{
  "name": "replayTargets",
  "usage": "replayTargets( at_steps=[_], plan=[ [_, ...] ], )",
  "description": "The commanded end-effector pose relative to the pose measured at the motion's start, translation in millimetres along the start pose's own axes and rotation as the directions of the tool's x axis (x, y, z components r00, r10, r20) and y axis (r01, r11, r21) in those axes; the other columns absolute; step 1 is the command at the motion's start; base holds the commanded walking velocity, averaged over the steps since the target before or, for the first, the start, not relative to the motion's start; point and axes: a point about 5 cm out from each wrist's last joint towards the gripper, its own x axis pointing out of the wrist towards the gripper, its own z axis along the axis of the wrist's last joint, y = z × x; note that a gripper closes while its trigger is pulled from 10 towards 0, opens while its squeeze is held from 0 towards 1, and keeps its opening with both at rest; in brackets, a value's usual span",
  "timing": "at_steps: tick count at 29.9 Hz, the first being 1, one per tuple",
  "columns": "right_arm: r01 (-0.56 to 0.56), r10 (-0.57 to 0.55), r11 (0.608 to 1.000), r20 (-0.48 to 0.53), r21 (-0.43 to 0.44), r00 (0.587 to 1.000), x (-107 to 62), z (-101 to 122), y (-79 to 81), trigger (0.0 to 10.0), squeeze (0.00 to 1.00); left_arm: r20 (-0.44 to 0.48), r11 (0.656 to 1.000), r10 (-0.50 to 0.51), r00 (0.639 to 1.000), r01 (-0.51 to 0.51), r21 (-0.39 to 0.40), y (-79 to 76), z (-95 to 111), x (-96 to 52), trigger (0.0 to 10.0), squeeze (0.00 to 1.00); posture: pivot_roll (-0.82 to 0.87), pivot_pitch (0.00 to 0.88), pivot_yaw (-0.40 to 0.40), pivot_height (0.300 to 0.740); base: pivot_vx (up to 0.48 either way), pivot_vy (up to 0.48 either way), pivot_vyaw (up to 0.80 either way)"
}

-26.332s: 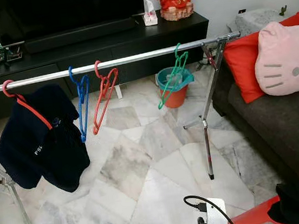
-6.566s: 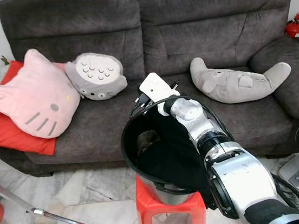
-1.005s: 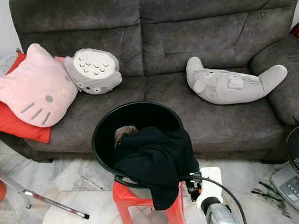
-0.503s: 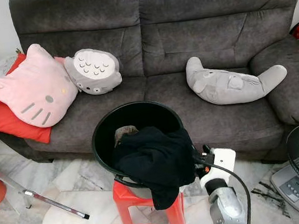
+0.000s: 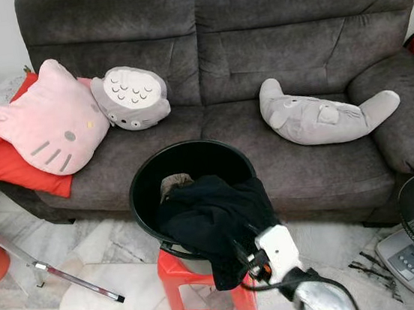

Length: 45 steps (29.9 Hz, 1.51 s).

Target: Hang hanger

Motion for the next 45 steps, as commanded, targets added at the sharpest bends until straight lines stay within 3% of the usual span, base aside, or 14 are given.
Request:
replayTargets(
  at_steps=[1,4,6,8,12,13,14,18,26,27,31,36,42,45],
  plan=[
    [-0.044,0.040,0.995,-0.048,-0.095,0.998,-0.8,1,7.9,10.0,0.00,-0.007,1.000,0.003,1.000,-0.003,0.014,3.4,-4,-0.5,10.0,0.00,-0.04,0.000,0.057,0.740,0.000,0.000,0.00],
    [-0.009,-0.011,0.990,-0.143,-0.138,0.990,-5.4,-11,6.0,10.0,0.00,-0.007,1.000,0.005,1.000,-0.004,0.014,3.7,-4,-0.5,10.0,0.00,-0.04,0.000,0.058,0.740,0.000,0.000,0.00],
    [-0.007,-0.015,0.990,-0.155,-0.139,0.988,-7.3,-12,6.6,10.0,0.00,-0.007,1.000,0.005,1.000,-0.005,0.014,3.8,-4,-0.5,10.0,0.00,-0.04,0.000,0.058,0.740,0.000,0.000,0.00],
    [0.018,-0.062,0.980,-0.218,-0.199,0.974,-9.6,-23,5.7,10.0,0.00,-0.007,1.000,0.003,1.000,-0.003,0.018,4.0,-4,-0.4,10.0,0.00,-0.05,0.000,0.063,0.740,0.000,0.000,0.00],
    [0.049,-0.114,0.967,-0.252,-0.249,0.961,-8.9,-27,2.8,10.0,0.00,-0.007,1.000,0.002,1.000,-0.002,0.019,4.0,-3,-0.4,10.0,0.00,-0.05,0.000,0.063,0.740,0.000,0.000,0.00],
    [0.114,-0.220,0.921,-0.256,-0.373,0.941,-4.2,-29,-5.4,10.0,0.00,-0.006,1.000,0.001,1.000,-0.001,0.020,4.1,-3,-0.4,10.0,0.00,-0.05,0.000,0.065,0.740,0.000,0.000,0.00],
    [0.163,-0.282,0.895,-0.244,-0.415,0.928,-1.8,-29,-10.4,10.0,0.00,-0.006,1.000,0.001,1.000,-0.001,0.020,4.1,-3,-0.3,10.0,0.00,-0.05,0.000,0.065,0.740,0.000,0.000,0.00],
    [0.250,-0.391,0.848,-0.231,-0.468,0.891,4.2,-31,-16.6,10.0,0.00,-0.006,1.000,0.001,1.000,0.000,0.019,3.7,-3,-0.3,10.0,0.00,-0.05,0.000,0.063,0.740,0.000,0.000,0.00],
    [0.250,-0.404,0.842,-0.251,-0.479,0.880,13.3,-41,-10.9,10.0,0.00,-0.006,1.000,0.000,1.000,0.000,0.017,3.0,-3,-0.4,10.0,0.00,-0.05,0.000,0.063,0.740,0.000,0.000,0.00],
    [0.208,-0.356,0.864,-0.264,-0.458,0.896,18.2,-45,-1.8,10.0,0.00,-0.006,1.000,0.000,1.000,0.000,0.016,2.9,-3,-0.5,10.0,0.00,-0.05,0.000,0.063,0.740,0.000,0.000,0.00],
    [0.170,-0.317,0.873,-0.267,-0.456,0.910,21.4,-48,6.4,10.0,0.00,-0.006,1.000,0.001,1.000,-0.001,0.015,3.0,-4,-0.6,10.0,0.00,-0.04,0.000,0.059,0.740,0.000,0.000,0.00],
    [0.204,-0.366,0.841,-0.251,-0.501,0.896,23.2,-51,5.2,10.0,0.00,-0.008,1.000,0.001,1.000,-0.001,0.015,3.2,-4,-0.6,10.0,0.00,-0.04,0.000,0.060,0.740,0.000,0.000,0.00],
    [0.266,-0.447,0.762,-0.183,-0.591,0.875,25.7,-52,-3.3,10.0,0.00,-0.005,1.000,0.003,1.000,-0.003,0.009,2.4,-4,-0.6,10.0,0.00,-0.04,0.000,0.055,0.740,0.000,0.000,0.00],
    [0.269,-0.457,0.752,-0.182,-0.602,0.871,25.4,-55,-2.8,10.0,0.00,-0.005,1.000,0.004,1.000,-0.004,0.006,2.3,-4,-0.6,10.0,0.00,-0.04,0.000,0.054,0.740,0.000,0.000,0.00]
  ],
)
